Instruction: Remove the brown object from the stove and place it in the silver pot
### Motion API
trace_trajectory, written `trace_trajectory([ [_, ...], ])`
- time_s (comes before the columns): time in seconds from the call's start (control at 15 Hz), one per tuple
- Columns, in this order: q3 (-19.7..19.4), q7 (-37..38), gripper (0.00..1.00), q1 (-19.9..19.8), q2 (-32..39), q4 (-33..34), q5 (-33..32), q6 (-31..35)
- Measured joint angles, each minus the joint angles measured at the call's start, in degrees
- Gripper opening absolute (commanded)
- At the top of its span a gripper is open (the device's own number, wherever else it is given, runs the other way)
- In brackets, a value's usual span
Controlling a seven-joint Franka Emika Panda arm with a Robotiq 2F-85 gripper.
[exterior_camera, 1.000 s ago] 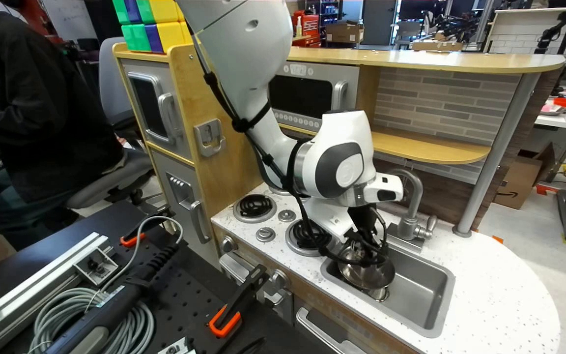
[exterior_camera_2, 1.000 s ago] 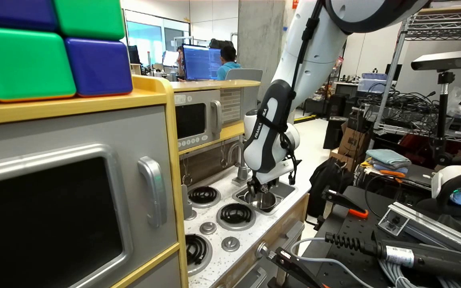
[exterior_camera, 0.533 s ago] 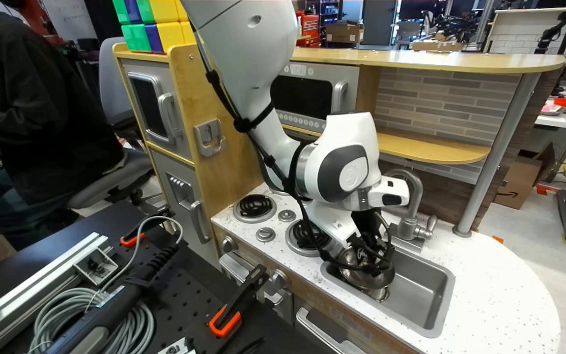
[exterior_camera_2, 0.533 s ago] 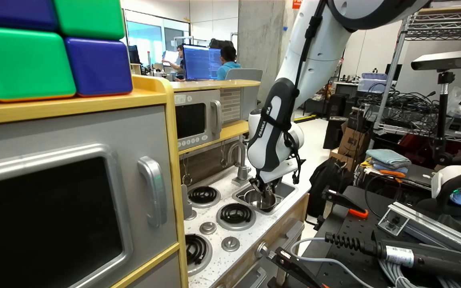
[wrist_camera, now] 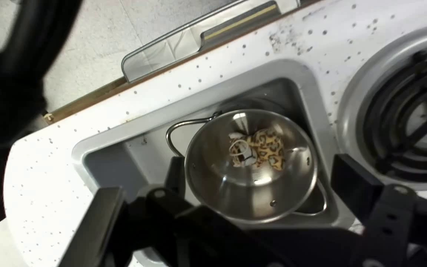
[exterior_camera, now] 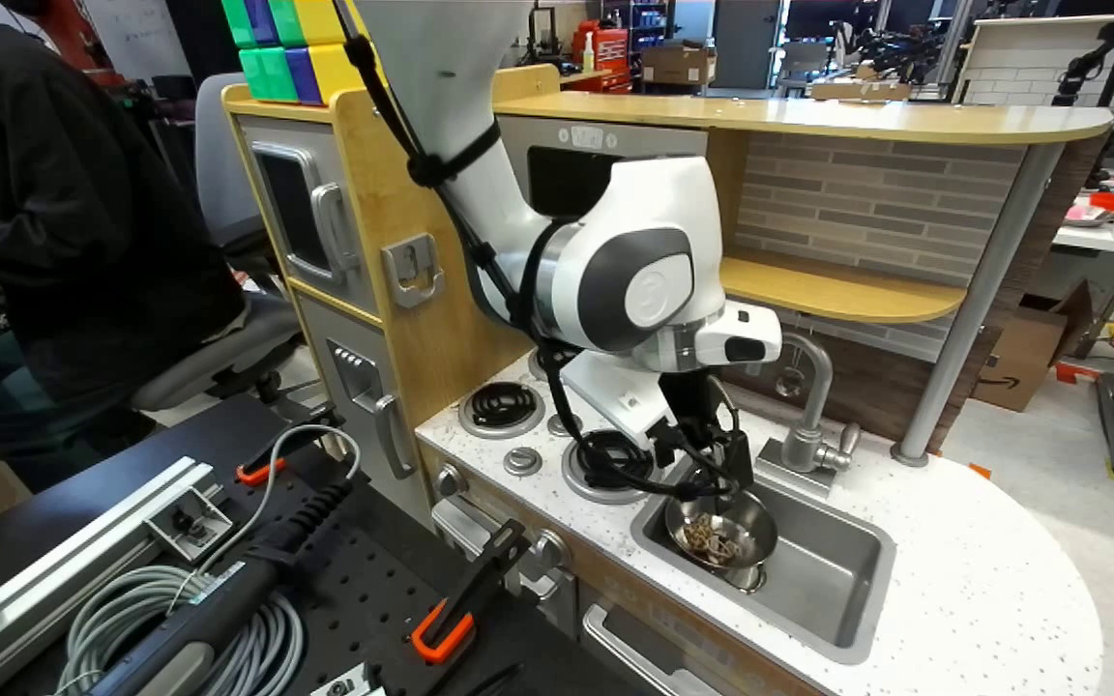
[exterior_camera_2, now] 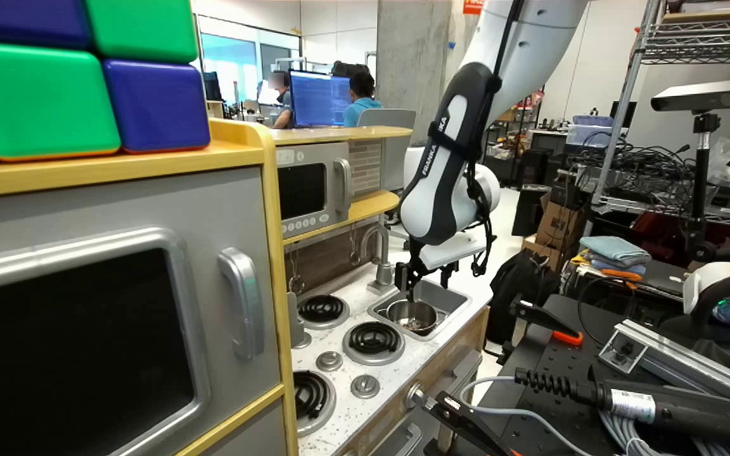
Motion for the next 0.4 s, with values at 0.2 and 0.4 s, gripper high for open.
trace_trajectory([
  [0.2,3.45,-5.18,1.00,-2.44,-9.14,-7.31,0.00,-4.97],
  [0.4,5.10,-7.13,1.00,-4.04,-14.72,-10.79,-0.10,-7.91],
])
